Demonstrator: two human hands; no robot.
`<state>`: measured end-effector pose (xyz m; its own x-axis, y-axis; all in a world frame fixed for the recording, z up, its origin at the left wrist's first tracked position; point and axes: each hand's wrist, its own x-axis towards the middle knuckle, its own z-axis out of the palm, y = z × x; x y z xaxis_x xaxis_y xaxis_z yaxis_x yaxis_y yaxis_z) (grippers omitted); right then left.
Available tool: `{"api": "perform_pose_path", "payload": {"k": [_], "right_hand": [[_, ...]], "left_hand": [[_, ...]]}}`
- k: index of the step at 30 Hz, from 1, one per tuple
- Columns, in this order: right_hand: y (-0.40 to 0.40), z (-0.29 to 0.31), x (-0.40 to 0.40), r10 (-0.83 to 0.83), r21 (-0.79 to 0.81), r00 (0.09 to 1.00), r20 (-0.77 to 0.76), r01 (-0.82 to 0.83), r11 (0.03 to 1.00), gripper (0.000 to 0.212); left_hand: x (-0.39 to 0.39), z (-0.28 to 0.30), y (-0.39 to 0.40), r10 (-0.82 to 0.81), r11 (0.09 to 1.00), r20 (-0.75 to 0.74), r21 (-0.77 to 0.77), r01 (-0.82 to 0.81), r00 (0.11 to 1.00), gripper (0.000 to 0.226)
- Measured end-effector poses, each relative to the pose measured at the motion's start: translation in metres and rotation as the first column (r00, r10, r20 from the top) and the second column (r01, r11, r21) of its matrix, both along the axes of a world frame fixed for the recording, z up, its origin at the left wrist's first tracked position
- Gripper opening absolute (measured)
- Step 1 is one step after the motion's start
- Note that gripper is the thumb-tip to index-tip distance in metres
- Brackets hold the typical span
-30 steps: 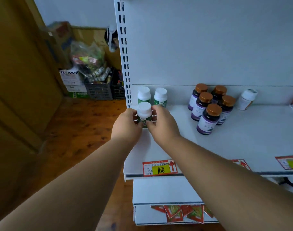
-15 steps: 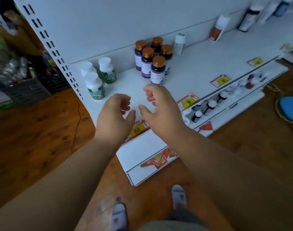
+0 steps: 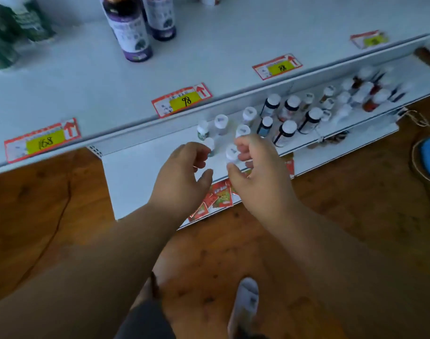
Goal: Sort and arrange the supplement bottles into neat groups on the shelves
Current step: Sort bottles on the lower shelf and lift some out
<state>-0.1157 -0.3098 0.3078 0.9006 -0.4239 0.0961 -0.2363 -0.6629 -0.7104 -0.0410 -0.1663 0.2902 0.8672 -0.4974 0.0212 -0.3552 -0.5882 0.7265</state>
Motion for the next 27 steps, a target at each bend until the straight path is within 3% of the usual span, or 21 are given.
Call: {"api": "perform_pose_path", "payload": {"k": [8, 12, 16, 21, 27], "right_hand": [[-0.036, -0.177, 0.058, -0.011, 0.111, 0.989, -0.146, 0.028, 0.993, 0.042], [-0.044, -0.254, 0.095, -0.051, 0.173, 0.982, -0.183, 0.083, 0.981, 0.045], [-0.042, -0.314, 0.139, 0.009, 0.244, 0.971, -0.238, 0.051, 0.968, 0.057], [-0.039, -0.351, 0.177, -0.105, 0.219, 0.977, -0.186, 0.145, 0.965, 0.050], [-0.019, -0.341, 0.157, -0.165, 0.342, 0.982, -0.096, 0.188, 0.921, 0.033]], "left_hand": [[0.054, -0.159, -0.047, 0.005, 0.984, -0.088, 0.179, 0.011, 0.996, 0.035], [0.099, -0.228, -0.065, 0.048, 0.981, -0.087, 0.189, -0.031, 0.995, 0.033], [0.143, -0.271, -0.083, 0.193, 0.974, -0.147, 0.149, -0.171, 0.970, 0.041], [0.182, -0.304, -0.095, 0.177, 0.984, -0.350, 0.067, -0.163, 0.920, 0.039], [0.163, -0.291, -0.075, 0.173, 0.983, -0.400, 0.015, -0.182, 0.900, 0.022]]}}
